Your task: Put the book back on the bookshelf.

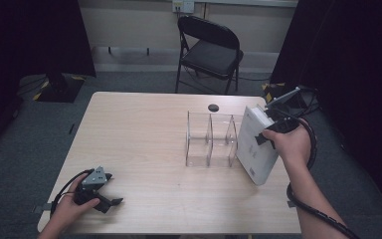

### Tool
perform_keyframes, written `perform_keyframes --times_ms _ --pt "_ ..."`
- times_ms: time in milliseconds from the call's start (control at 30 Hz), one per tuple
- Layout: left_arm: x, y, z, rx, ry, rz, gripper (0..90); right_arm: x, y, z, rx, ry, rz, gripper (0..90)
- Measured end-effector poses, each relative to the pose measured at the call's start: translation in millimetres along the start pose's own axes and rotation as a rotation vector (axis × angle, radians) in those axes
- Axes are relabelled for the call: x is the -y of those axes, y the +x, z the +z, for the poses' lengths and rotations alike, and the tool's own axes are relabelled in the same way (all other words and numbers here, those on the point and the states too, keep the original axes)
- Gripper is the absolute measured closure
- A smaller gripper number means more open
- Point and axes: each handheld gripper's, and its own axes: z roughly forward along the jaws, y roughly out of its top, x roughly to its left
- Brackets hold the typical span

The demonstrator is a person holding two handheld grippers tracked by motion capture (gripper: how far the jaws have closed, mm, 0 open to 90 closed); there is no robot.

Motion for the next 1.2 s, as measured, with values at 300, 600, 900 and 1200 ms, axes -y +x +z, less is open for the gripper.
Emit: perform_keyframes --times_ms 300,600,900,1200 --pt "0.0 0.0 0.0 0.000 0.000 0.000 0.0 -6.4 0.6 1.8 -0.004 -0.010 0.021 52.2" --pt "0.0 0.0 0.0 0.000 0.001 0.001 0.0 -11.7 0.1 3.0 0.007 -0.016 0.023 52.2" --pt "0.0 0.0 0.0 0.000 0.000 0.000 0.0 -16.0 1.2 4.9 0.003 -0.015 0.025 52.2" --pt "0.2 0.4 -0.2 0.003 0.000 0.003 0.0 -21.1 0.5 11.4 0.011 -0.023 0.042 52.2"
